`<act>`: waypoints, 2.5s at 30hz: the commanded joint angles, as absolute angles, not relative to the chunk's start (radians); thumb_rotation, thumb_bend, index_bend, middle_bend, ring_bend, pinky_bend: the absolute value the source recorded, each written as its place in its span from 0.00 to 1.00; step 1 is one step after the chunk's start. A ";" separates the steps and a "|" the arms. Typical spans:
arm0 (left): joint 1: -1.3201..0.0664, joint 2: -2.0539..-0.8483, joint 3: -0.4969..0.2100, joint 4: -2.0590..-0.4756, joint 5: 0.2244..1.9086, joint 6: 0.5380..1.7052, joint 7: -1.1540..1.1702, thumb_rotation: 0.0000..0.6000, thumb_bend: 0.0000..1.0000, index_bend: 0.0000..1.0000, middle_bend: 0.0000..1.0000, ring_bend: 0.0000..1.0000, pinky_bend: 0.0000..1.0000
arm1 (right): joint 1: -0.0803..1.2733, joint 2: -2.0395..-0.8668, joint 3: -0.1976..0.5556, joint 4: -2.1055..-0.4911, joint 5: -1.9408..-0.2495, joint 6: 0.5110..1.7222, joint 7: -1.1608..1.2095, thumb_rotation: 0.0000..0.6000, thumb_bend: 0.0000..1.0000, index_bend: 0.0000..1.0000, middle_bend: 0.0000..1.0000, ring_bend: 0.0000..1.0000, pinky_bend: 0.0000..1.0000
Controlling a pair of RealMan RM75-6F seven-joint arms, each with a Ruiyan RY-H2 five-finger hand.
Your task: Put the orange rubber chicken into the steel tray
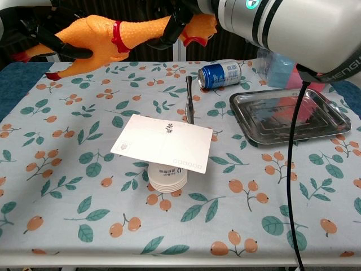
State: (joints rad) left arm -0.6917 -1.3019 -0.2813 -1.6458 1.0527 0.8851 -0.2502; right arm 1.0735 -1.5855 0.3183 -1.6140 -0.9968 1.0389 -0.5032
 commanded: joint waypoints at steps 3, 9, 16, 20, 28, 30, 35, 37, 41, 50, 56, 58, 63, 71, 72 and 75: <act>-0.673 -1.280 -0.280 -1.663 1.125 0.894 -0.307 1.00 0.23 0.21 0.25 0.19 0.33 | 1.068 -1.569 0.323 -1.605 -0.986 1.032 -0.500 1.00 0.26 1.00 0.83 0.81 1.00; -0.649 -1.271 -0.280 -1.669 1.202 0.940 -0.364 0.97 0.18 0.18 0.13 0.10 0.26 | 1.054 -1.553 0.321 -1.603 -0.989 1.030 -0.478 1.00 0.26 1.00 0.83 0.81 1.00; -0.632 -1.253 -0.262 -1.668 1.240 0.971 -0.351 0.98 0.17 0.18 0.13 0.10 0.25 | 1.005 -1.488 0.296 -1.625 -1.015 1.040 -0.442 1.00 0.26 1.00 0.83 0.81 1.00; -0.609 -1.237 -0.252 -1.677 1.261 1.004 -0.351 1.00 0.17 0.18 0.13 0.10 0.25 | 0.935 -1.406 0.272 -1.658 -1.035 1.056 -0.375 1.00 0.26 1.00 0.83 0.81 1.00; -0.562 -1.213 -0.230 -1.674 1.282 1.073 -0.327 1.00 0.16 0.18 0.13 0.10 0.25 | 0.747 -1.262 0.190 -1.628 -1.122 1.067 -0.075 1.00 0.25 1.00 0.83 0.81 1.00; -0.547 -1.216 -0.227 -1.673 1.284 1.102 -0.310 1.00 0.16 0.18 0.13 0.10 0.25 | 0.708 -1.253 0.167 -1.585 -1.168 1.065 0.025 1.00 0.25 1.00 0.83 0.81 1.00; -0.529 -1.211 -0.218 -1.679 1.274 1.117 -0.296 1.00 0.16 0.18 0.13 0.10 0.25 | 0.633 -1.283 0.101 -1.416 -1.265 1.061 0.220 1.00 0.25 1.00 0.83 0.79 1.00; -0.525 -1.209 -0.214 -1.680 1.271 1.116 -0.288 1.00 0.16 0.18 0.13 0.10 0.25 | 0.612 -1.312 0.083 -1.333 -1.297 1.058 0.296 1.00 0.24 1.00 0.83 0.79 1.00; -0.522 -1.210 -0.208 -1.681 1.259 1.107 -0.274 1.00 0.16 0.18 0.13 0.10 0.25 | 0.596 -1.374 0.059 -1.175 -1.345 1.033 0.429 1.00 0.19 0.98 0.83 0.77 1.00; -0.517 -1.206 -0.216 -1.693 1.219 1.094 -0.259 1.00 0.14 0.18 0.13 0.10 0.25 | 0.593 -1.533 0.042 -0.869 -1.439 1.025 0.707 1.00 0.08 0.91 0.78 0.71 0.95; -0.521 -1.206 -0.223 -1.697 1.205 1.083 -0.246 1.00 0.14 0.18 0.13 0.10 0.25 | 0.611 -1.622 0.026 -0.708 -1.476 0.991 0.782 1.00 0.06 0.84 0.73 0.65 0.89; -0.522 -1.205 -0.222 -1.698 1.199 1.077 -0.242 1.00 0.14 0.18 0.13 0.10 0.25 | 0.620 -1.648 0.025 -0.663 -1.482 0.975 0.806 1.00 0.04 0.79 0.70 0.61 0.85; -0.521 -1.209 -0.218 -1.691 1.196 1.086 -0.200 1.00 0.13 0.18 0.13 0.10 0.25 | 0.636 -1.692 0.014 -0.569 -1.497 0.931 0.852 1.00 0.00 0.52 0.51 0.39 0.60; -0.522 -1.209 -0.226 -1.689 1.184 1.093 -0.170 1.00 0.13 0.18 0.13 0.10 0.25 | 0.643 -1.718 0.016 -0.496 -1.497 0.893 0.858 1.00 0.00 0.01 0.20 0.10 0.32; -0.521 -1.210 -0.227 -1.689 1.184 1.094 -0.171 1.00 0.13 0.18 0.13 0.10 0.25 | 0.644 -1.716 0.016 -0.496 -1.497 0.888 0.854 1.00 0.00 0.00 0.16 0.07 0.29; -0.518 -1.207 -0.227 -1.691 1.186 1.096 -0.171 1.00 0.12 0.18 0.13 0.10 0.25 | 0.645 -1.704 0.020 -0.509 -1.496 0.888 0.850 1.00 0.00 0.00 0.08 0.01 0.23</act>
State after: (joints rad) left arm -0.5187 -1.2080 -0.2267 -1.6909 1.1859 1.0953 -0.1716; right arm 0.6446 -1.7094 0.0184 -0.5037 -1.4961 0.8856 0.8521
